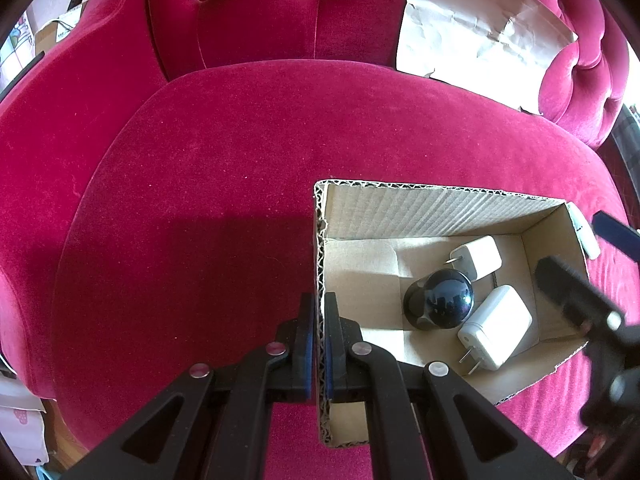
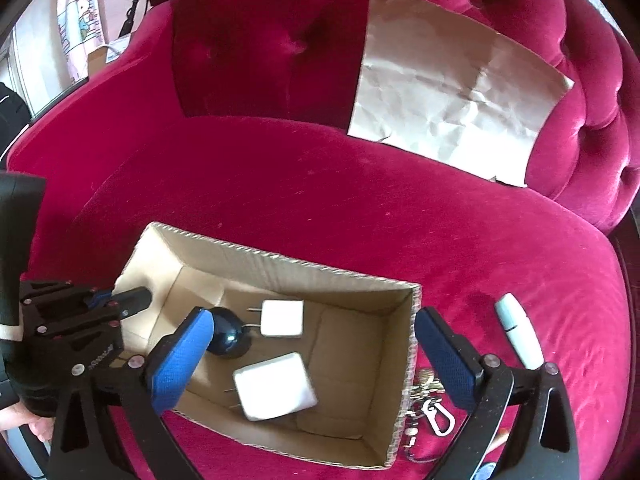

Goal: Organize rigid objects
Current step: 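Move the right gripper to the white-and-blue bottle and close on it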

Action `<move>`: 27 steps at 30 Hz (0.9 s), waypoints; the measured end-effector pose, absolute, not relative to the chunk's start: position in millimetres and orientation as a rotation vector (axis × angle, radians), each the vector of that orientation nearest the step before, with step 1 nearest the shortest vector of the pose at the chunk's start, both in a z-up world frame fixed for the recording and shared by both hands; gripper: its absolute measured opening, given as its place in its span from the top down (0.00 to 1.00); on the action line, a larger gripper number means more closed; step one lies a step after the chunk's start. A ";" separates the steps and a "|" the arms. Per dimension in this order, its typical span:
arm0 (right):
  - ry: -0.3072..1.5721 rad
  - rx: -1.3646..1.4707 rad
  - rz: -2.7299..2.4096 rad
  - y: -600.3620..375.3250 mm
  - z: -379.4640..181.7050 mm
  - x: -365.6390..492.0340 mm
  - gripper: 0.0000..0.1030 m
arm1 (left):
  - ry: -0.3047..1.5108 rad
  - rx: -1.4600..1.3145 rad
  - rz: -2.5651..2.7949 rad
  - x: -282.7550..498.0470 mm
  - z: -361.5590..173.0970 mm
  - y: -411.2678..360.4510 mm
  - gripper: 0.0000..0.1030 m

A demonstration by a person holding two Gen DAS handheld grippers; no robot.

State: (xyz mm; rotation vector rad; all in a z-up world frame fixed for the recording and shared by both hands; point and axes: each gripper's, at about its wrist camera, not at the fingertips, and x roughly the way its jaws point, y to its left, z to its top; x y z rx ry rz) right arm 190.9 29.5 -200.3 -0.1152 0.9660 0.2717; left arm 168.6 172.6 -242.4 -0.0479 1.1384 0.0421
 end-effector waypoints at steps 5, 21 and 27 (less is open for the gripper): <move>0.950 -0.101 0.205 5.9 -193.6 198.0 0.00 | 1.138 -0.047 0.042 168.6 -242.4 172.8 0.96; 0.943 -0.065 0.057 -53.5 -183.2 217.2 0.00 | 1.138 -0.044 0.042 168.0 -242.7 174.7 0.96; 0.942 -0.043 0.000 -75.1 -183.9 220.0 0.00 | 1.138 -0.046 0.040 167.4 -242.5 175.7 0.96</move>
